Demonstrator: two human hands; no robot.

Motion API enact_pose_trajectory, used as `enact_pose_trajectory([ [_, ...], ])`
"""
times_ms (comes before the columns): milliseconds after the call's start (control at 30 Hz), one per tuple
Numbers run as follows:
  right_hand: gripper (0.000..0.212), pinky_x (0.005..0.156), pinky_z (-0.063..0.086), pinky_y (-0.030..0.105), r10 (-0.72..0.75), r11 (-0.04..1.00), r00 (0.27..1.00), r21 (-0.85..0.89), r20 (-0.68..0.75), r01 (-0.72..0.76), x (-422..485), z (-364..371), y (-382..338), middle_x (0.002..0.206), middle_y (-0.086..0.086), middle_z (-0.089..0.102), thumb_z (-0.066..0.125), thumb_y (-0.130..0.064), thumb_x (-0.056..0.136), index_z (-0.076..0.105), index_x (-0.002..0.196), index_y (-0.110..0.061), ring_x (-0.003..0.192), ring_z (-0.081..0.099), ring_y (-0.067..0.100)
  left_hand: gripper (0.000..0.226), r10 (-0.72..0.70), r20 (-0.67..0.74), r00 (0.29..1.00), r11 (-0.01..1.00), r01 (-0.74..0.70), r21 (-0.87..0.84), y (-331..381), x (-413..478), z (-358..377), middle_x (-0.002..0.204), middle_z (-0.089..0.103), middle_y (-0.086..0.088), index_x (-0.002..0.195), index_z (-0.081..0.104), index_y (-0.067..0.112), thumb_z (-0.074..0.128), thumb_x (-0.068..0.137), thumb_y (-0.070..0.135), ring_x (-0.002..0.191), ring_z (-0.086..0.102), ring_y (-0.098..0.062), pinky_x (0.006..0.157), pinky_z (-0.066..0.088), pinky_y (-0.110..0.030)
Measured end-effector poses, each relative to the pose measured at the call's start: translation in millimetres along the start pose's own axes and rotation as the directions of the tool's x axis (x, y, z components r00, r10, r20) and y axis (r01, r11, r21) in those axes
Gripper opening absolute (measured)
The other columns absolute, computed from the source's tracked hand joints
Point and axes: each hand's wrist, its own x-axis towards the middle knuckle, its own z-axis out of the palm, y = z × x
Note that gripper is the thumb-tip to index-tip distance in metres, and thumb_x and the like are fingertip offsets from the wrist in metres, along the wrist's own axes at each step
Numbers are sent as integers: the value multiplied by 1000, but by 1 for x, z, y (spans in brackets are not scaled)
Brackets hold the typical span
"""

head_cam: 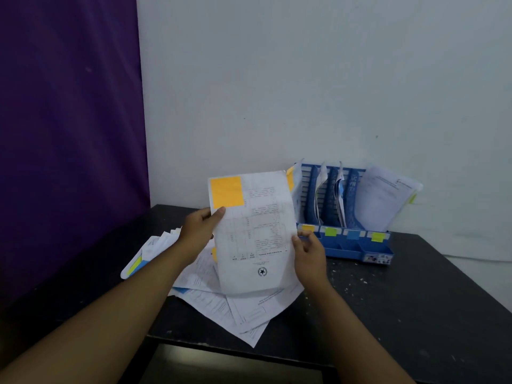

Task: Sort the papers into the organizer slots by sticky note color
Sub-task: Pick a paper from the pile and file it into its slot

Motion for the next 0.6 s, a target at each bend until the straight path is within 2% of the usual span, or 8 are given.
enact_pose_trajectory([
  [100, 9, 73, 49, 19, 30, 999, 999, 12, -22, -29, 1, -9, -5, 103, -12, 74, 63, -29, 104, 69, 107, -23, 95, 69, 3, 50, 32, -31, 999, 999, -34, -37, 17, 6, 7, 93, 74, -18, 97, 72, 0, 72, 97, 49, 86, 68, -23, 81, 61, -48],
  [167, 11, 73, 55, 23, 61, 998, 997, 23, 43, -62, 1, -12, -6, 103, -11, 76, 66, -32, 103, 70, 108, -24, 94, 71, 5, 39, 46, -72, 996, 995, -53, -89, 30, 8, 9, 88, 76, -9, 95, 75, 2, 72, 99, 41, 83, 67, -20, 75, 56, -37],
  [233, 13, 68, 64, 34, 95, 995, 983, 25, 158, -100, -2, -12, -5, 102, -9, 79, 67, -32, 102, 69, 111, -24, 92, 76, 9, 35, 65, -107, 992, 992, -75, -99, 42, 9, 11, 89, 77, -4, 94, 77, 5, 73, 99, 40, 82, 68, -18, 74, 55, -35],
  [300, 12, 64, 64, 36, 91, 996, 974, -8, 207, -91, -3, -11, -2, 101, -8, 81, 68, -27, 102, 70, 111, -21, 90, 77, 13, 42, 83, -125, 989, 994, -91, -55, 51, 12, 10, 85, 74, -5, 93, 74, 3, 72, 98, 45, 79, 66, -19, 71, 54, -37],
  [400, 11, 58, 60, 30, 70, 998, 984, -15, 163, -68, -5, -10, -1, 98, -5, 80, 65, -26, 104, 72, 108, -19, 84, 76, 17, 43, 105, -123, 987, 994, -101, 41, 66, 14, 8, 88, 77, -12, 90, 73, 7, 72, 97, 49, 77, 72, -24, 64, 63, -46],
  [467, 14, 58, 59, 28, 60, 998, 990, -25, 129, -58, -3, -8, -3, 98, -4, 79, 62, -29, 105, 72, 107, -20, 82, 75, 19, 42, 149, -109, 983, 987, -141, 79, 72, 16, 6, 86, 76, -14, 79, 70, 11, 72, 97, 49, 75, 72, -23, 64, 63, -50],
  [533, 15, 58, 60, 30, 55, 998, 992, -43, 114, -50, 1, -8, -3, 97, -4, 78, 60, -31, 106, 72, 106, -21, 78, 74, 21, 42, 211, -86, 974, 975, -203, 95, 79, 16, 5, 74, 72, -6, 69, 65, 15, 73, 97, 44, 69, 67, -15, 62, 58, -36],
  [600, 15, 63, 65, 38, 61, 998, 992, -43, 107, -56, 5, -10, -3, 96, -5, 79, 60, -31, 106, 72, 105, -22, 81, 75, 22, 37, 217, -48, 975, 975, -214, 67, 87, 16, 5, 77, 76, -1, 77, 71, 13, 74, 96, 45, 71, 71, -12, 64, 55, -28],
])
